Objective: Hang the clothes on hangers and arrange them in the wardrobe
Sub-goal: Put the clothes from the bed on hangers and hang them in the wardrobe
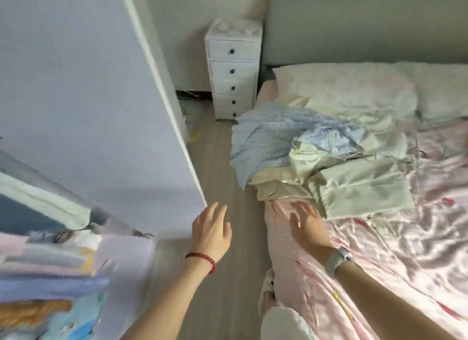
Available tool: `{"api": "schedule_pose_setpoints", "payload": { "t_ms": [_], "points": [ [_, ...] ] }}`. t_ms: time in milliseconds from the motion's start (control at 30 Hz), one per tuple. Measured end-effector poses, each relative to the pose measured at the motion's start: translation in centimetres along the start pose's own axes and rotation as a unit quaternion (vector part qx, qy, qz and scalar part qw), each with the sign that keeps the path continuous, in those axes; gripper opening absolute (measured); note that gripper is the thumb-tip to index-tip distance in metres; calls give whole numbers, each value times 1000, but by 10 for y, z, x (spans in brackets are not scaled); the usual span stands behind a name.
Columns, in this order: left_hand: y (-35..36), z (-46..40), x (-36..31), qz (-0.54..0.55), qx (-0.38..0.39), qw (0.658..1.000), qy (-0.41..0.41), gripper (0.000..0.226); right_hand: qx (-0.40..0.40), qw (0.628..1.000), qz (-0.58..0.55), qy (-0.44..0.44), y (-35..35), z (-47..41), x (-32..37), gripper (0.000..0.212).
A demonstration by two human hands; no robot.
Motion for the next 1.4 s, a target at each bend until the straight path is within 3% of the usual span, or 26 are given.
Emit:
{"api": "schedule_pose_setpoints", "payload": {
  "t_ms": [133,367,600,700,800,933,1133,1200,1300,1400],
  "points": [
    [38,-85,-90,9,76,994,78,48,-33,985,-57,157,-32,-36,-102,34],
    [130,-195,-233,0,185,963,196,46,-88,920,-131,360,-70,-86,-271,37],
    [222,-251,-325,-67,206,932,292,52,-164,848,-176,472,-78,-125,-415,43],
    [256,-269,-347,-110,219,922,300,59,-167,832,-206,487,-76,-143,-457,29],
    [283,-279,-359,-134,231,913,309,67,-169,813,-254,496,-74,-166,-482,15],
    [305,-288,-371,-138,241,911,303,80,-178,805,-269,498,-71,-187,-500,28],
    [319,-281,-382,-182,245,915,265,93,-291,742,-301,523,-63,-174,-488,23],
    [320,-275,-383,-183,239,917,260,85,-288,725,-328,532,-49,-159,-476,21],
    [319,-275,-385,-214,216,913,272,45,-315,694,-365,534,-34,-152,-456,18],
    [316,-276,-385,-79,222,932,276,13,-329,667,-406,532,-32,-155,-443,19]
  ]
}}
Point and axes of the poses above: each hand's wrist, its own z-axis away from the middle knuckle, its own y-axis out of the palm, x = y × z, the point moved 1 cm from there along -z, towards the middle knuckle, and after that the axes turned 1 degree about -y, right-handed, at the moved point
